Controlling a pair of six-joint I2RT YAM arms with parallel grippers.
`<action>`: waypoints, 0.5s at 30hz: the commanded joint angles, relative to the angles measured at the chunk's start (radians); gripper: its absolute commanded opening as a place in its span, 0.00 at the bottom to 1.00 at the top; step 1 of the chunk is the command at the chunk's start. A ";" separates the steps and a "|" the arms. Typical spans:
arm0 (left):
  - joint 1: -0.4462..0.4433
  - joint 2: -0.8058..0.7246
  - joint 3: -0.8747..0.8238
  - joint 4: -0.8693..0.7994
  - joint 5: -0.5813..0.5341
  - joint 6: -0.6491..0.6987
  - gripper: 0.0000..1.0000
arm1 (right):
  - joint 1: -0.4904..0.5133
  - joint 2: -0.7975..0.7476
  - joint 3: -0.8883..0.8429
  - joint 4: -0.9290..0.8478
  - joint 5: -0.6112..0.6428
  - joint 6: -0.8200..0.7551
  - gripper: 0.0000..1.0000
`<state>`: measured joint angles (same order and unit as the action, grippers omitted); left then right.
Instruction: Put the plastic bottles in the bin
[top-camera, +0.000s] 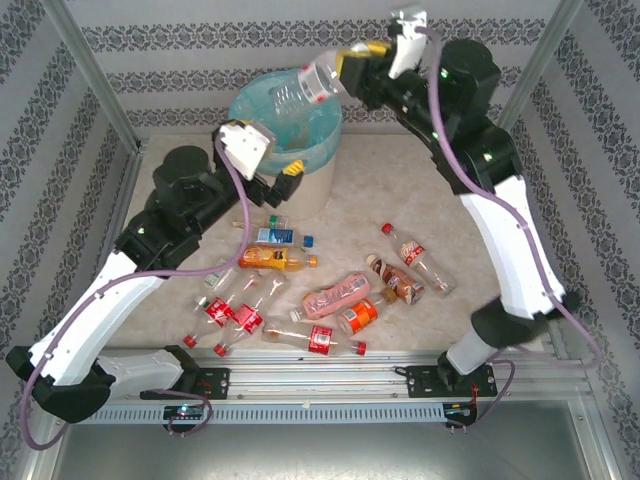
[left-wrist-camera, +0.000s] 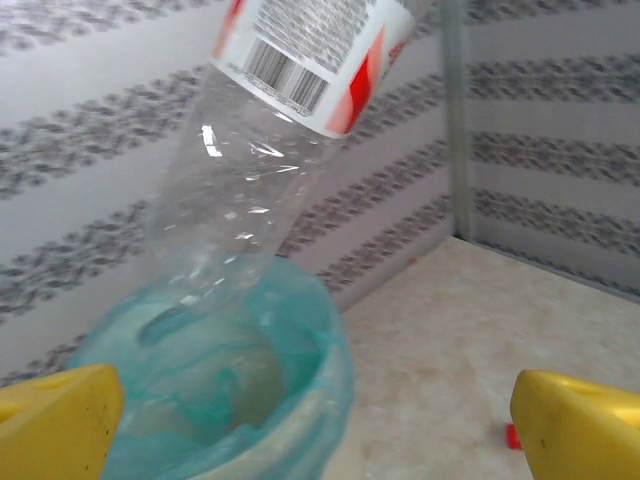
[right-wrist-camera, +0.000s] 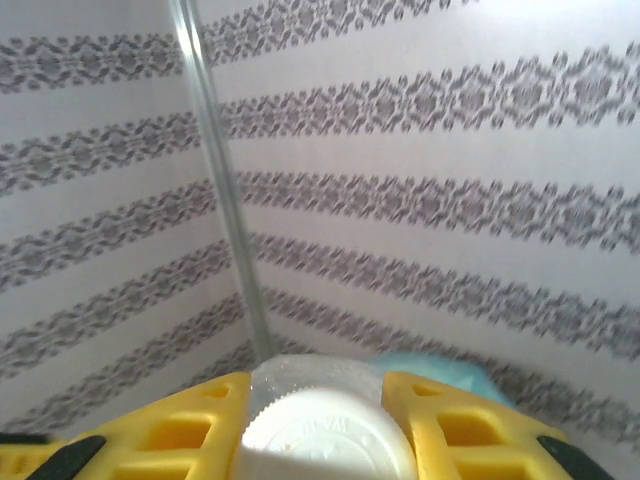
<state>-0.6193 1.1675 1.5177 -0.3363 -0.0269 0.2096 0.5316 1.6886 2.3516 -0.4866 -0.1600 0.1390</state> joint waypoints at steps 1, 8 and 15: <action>0.081 0.050 0.054 -0.153 -0.032 -0.124 1.00 | 0.015 0.193 0.185 -0.083 0.138 -0.126 0.00; 0.306 0.126 0.060 -0.172 0.256 -0.310 0.99 | 0.043 0.524 0.510 -0.090 0.245 -0.263 0.00; 0.370 0.149 0.024 -0.156 0.295 -0.289 1.00 | 0.046 0.620 0.482 -0.079 0.218 -0.268 0.02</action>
<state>-0.2703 1.3270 1.5471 -0.4889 0.2165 -0.0578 0.5678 2.3157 2.8113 -0.5812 0.0425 -0.1051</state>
